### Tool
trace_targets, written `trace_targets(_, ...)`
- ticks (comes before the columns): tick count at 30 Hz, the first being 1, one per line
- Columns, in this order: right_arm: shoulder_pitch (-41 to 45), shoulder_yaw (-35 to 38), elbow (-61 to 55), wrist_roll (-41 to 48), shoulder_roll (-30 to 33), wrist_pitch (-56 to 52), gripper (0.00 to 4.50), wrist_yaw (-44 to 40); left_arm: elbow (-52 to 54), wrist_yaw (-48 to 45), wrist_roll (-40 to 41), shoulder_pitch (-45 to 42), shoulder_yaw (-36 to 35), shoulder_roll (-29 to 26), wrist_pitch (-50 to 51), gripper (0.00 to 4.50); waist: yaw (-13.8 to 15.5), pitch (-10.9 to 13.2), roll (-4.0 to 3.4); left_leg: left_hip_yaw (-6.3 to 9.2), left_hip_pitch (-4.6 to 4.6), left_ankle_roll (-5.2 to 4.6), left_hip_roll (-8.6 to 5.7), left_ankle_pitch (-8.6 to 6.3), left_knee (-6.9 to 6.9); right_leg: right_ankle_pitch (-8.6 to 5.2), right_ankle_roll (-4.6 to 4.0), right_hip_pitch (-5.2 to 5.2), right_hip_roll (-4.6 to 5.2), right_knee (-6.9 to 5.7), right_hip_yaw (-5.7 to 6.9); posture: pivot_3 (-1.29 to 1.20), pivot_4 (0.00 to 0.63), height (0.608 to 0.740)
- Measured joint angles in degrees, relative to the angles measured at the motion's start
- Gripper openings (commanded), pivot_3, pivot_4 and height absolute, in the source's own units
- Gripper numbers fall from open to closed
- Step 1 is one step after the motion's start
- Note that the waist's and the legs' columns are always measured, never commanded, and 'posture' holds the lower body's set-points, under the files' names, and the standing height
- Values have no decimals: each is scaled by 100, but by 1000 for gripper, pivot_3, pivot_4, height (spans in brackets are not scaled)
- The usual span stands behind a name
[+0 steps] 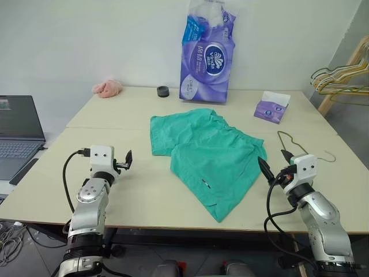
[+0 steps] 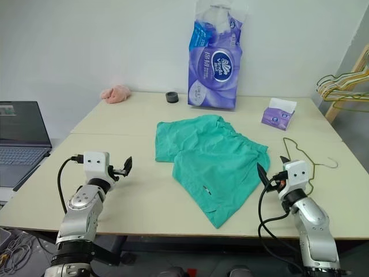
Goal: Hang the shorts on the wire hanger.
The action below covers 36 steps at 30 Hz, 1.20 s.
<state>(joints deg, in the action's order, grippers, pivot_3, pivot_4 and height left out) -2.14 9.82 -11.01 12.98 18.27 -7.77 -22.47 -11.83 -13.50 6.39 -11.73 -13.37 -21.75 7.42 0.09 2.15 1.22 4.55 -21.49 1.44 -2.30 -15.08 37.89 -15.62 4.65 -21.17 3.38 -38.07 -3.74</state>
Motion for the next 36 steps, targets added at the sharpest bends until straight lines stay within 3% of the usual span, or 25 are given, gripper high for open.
trace_targets(36, 51, -155, -3, -52, 108, 76, 4479, -138, 116, -181, -30, 223, 17, -72, -119, 4411, -2, 17, -16, 0, 2, 0, 2, 0, -5, -3, -3, 2, 0, 9, 0, 19, 31, 740)
